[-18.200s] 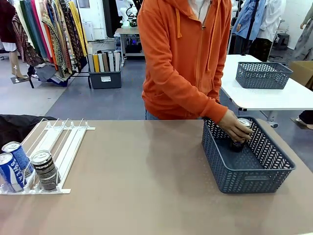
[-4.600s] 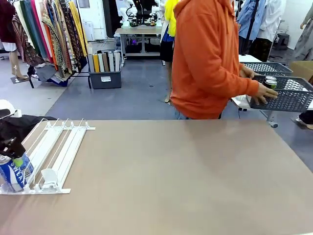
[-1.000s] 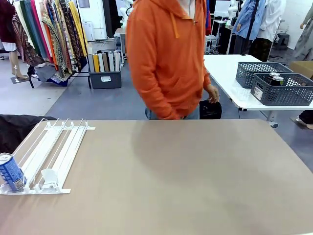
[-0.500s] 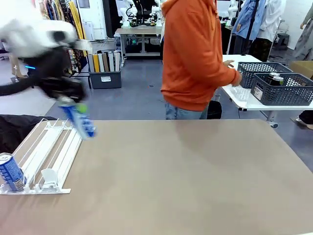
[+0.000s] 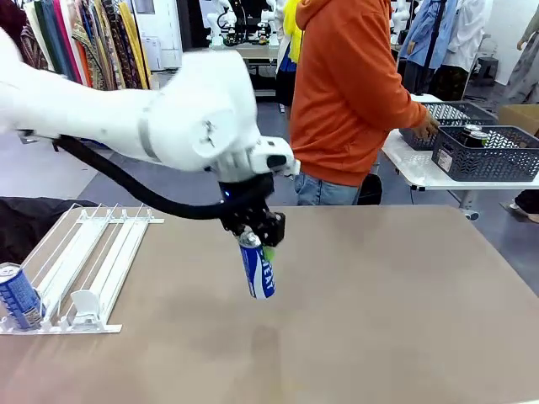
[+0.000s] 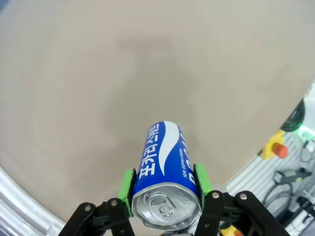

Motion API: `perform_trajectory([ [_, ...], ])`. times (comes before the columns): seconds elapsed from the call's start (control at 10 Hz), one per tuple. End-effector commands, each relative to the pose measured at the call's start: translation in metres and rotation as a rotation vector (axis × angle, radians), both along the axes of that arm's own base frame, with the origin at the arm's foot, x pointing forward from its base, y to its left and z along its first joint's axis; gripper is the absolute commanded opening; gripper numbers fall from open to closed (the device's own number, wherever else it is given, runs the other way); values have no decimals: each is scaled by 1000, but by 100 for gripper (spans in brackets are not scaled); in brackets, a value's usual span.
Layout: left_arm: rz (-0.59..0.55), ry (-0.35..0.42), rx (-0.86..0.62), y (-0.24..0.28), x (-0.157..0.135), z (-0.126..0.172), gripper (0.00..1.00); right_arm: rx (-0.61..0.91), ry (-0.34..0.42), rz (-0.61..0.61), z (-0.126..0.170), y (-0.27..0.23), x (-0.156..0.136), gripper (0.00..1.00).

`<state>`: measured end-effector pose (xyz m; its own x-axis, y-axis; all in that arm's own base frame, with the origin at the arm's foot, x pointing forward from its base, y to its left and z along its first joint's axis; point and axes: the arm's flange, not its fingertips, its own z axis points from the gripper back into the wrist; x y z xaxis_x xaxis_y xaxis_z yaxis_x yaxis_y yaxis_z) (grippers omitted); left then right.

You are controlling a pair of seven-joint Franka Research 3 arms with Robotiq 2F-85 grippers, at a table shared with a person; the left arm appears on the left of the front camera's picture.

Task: Retrieve and store the cans from the dispenser.
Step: Pick up one can from the Automatic Can Dispenser and place it in the middle of the table.

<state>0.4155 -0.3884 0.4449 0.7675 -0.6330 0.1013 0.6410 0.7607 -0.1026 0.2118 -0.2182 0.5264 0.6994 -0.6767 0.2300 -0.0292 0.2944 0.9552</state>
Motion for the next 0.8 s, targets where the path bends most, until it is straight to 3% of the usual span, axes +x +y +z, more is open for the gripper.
perform_trajectory([
  [0.0,37,-55,80,-7,10,-4,0,10,-39,2,1,0,1,100],
  [0.4,20,-170,149,-19,7,-36,0,10,-39,2,1,0,1,100],
  [0.6,15,-143,162,-20,9,-41,0,10,-39,2,1,0,1,100],
  [0.7,5,-127,165,-20,9,-41,11,10,-39,2,1,0,1,100],
])
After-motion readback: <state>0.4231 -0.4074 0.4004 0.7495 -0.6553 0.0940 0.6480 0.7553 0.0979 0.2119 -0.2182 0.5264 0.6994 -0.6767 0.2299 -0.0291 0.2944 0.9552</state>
